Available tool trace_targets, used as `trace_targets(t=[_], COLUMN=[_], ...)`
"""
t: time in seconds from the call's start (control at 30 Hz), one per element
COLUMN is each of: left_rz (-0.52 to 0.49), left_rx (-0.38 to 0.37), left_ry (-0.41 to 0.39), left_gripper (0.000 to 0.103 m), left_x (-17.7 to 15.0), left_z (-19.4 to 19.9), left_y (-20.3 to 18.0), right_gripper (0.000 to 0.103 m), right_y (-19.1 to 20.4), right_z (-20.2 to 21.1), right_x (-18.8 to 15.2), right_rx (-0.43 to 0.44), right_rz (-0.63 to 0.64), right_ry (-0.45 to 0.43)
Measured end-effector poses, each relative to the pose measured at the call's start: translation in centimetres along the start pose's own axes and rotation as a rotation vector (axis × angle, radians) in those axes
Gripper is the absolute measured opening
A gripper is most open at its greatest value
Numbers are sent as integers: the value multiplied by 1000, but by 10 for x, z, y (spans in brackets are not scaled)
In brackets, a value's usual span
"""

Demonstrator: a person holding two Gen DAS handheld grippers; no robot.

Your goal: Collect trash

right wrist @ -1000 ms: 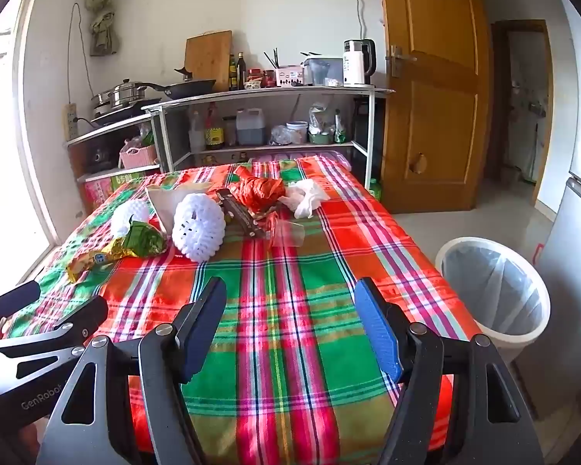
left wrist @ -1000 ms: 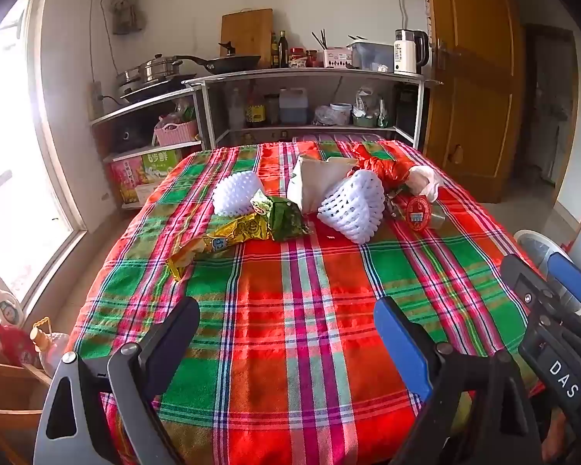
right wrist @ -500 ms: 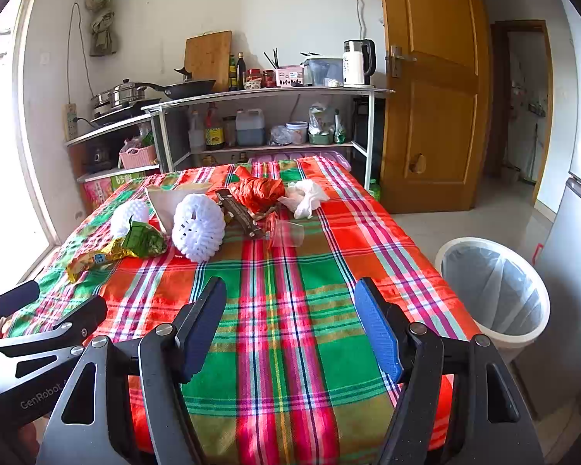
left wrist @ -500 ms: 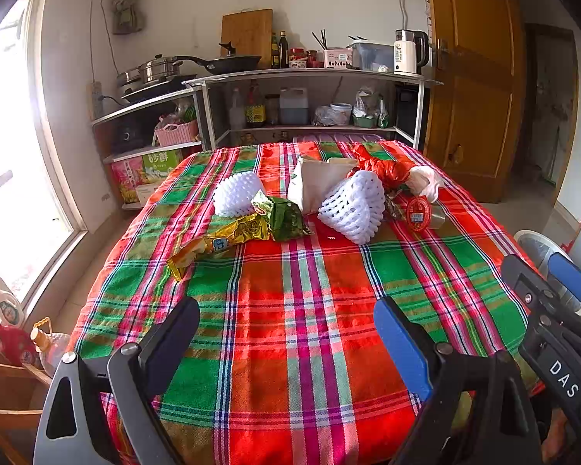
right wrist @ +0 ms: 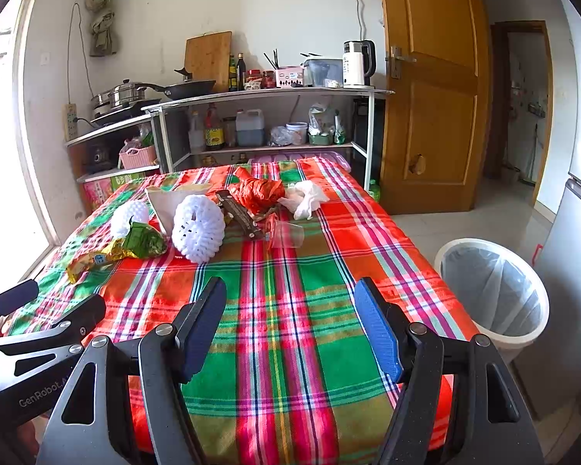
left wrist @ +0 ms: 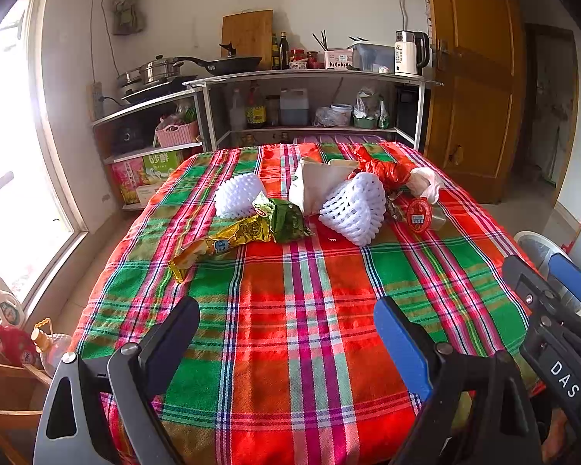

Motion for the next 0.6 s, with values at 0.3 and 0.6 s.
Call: trace_targets(t=[0.3, 0.6], left_rz=[0, -1], left_rx=[3, 4], left_ry=[-5, -5], left_gripper=[92, 92], left_x=[3, 4], left_z=[4, 5], left_y=[1, 1], right_gripper=[69, 69], right_y=[-1, -1], right_z=[1, 1], right_x=[3, 3], right_rx=[-1, -2], right_rz=[-1, -1], right_ry=[-3, -4])
Point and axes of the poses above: each gripper's, at about its wrist camera, not at the fingertips, and z roughly against the way its jaws point, y to its left, x to its top, the point moved 1 cm from there along -z, roughly the way its jaws point, and after that the axes turned 3 degrees about -x, right-handed, at the moved point
